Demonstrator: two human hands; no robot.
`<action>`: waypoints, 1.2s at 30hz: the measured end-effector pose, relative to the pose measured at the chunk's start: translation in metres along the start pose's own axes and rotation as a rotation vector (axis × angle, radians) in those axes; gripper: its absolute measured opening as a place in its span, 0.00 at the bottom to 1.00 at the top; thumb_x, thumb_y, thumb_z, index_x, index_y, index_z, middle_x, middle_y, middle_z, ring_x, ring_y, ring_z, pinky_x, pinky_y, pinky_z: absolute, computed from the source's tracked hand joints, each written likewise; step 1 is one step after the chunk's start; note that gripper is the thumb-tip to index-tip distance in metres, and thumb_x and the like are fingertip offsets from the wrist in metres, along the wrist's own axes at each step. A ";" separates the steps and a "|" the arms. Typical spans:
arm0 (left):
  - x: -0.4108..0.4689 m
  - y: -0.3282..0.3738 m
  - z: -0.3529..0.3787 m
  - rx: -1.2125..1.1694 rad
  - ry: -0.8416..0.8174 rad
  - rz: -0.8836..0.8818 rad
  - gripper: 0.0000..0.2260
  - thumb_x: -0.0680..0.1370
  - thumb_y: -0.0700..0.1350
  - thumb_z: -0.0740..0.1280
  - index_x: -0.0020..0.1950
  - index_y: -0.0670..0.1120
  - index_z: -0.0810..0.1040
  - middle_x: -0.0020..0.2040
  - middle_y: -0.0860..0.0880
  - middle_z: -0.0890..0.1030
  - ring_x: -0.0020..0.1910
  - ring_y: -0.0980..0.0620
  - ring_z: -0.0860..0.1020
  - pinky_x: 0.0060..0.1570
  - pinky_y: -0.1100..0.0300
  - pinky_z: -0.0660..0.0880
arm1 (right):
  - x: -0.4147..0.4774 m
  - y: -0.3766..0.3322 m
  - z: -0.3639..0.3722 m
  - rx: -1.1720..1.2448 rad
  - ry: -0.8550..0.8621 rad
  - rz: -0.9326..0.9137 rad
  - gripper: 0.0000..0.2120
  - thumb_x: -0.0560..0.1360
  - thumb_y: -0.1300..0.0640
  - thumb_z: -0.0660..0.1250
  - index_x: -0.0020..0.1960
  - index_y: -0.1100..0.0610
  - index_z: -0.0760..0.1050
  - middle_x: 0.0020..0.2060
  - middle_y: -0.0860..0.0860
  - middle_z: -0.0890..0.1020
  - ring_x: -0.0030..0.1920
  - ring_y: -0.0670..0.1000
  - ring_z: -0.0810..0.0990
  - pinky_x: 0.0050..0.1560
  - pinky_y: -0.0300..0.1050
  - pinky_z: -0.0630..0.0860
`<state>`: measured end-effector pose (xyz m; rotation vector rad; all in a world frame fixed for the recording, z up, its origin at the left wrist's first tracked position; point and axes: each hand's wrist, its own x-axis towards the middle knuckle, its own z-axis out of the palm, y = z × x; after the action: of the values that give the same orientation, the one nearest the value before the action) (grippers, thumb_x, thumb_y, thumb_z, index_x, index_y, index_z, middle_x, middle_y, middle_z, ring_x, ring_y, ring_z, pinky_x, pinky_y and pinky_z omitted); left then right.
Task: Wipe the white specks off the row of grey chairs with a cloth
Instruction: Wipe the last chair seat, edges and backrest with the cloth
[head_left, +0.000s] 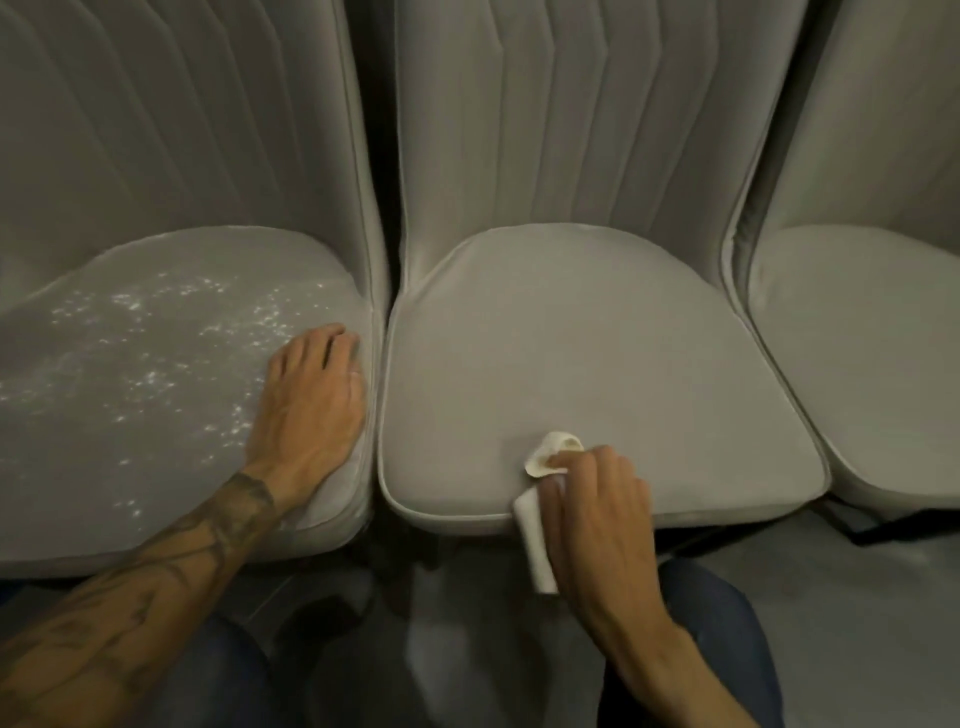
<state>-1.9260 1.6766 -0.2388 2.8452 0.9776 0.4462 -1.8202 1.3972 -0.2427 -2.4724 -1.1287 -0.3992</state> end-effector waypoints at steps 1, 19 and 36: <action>0.000 0.000 0.000 -0.004 0.000 -0.002 0.19 0.84 0.46 0.52 0.71 0.40 0.73 0.70 0.38 0.74 0.69 0.38 0.72 0.71 0.40 0.67 | 0.004 -0.008 0.003 -0.012 0.022 0.068 0.04 0.77 0.55 0.61 0.45 0.55 0.72 0.40 0.54 0.73 0.39 0.58 0.72 0.40 0.54 0.64; 0.000 0.002 0.004 0.015 0.046 0.023 0.13 0.85 0.43 0.60 0.67 0.40 0.73 0.67 0.36 0.75 0.65 0.35 0.72 0.67 0.37 0.69 | 0.019 0.054 -0.014 -0.131 0.145 0.372 0.08 0.79 0.59 0.66 0.45 0.63 0.73 0.41 0.62 0.75 0.41 0.63 0.74 0.40 0.57 0.68; -0.003 0.033 -0.009 -0.001 0.050 0.085 0.16 0.83 0.52 0.56 0.61 0.44 0.75 0.60 0.41 0.77 0.58 0.39 0.75 0.59 0.44 0.71 | 0.016 -0.029 0.010 -0.036 0.040 0.096 0.05 0.79 0.55 0.65 0.47 0.56 0.74 0.42 0.56 0.74 0.41 0.59 0.72 0.41 0.53 0.66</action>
<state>-1.9122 1.6486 -0.2246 2.8966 0.8658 0.5284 -1.8312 1.4294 -0.2378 -2.5263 -0.9902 -0.4426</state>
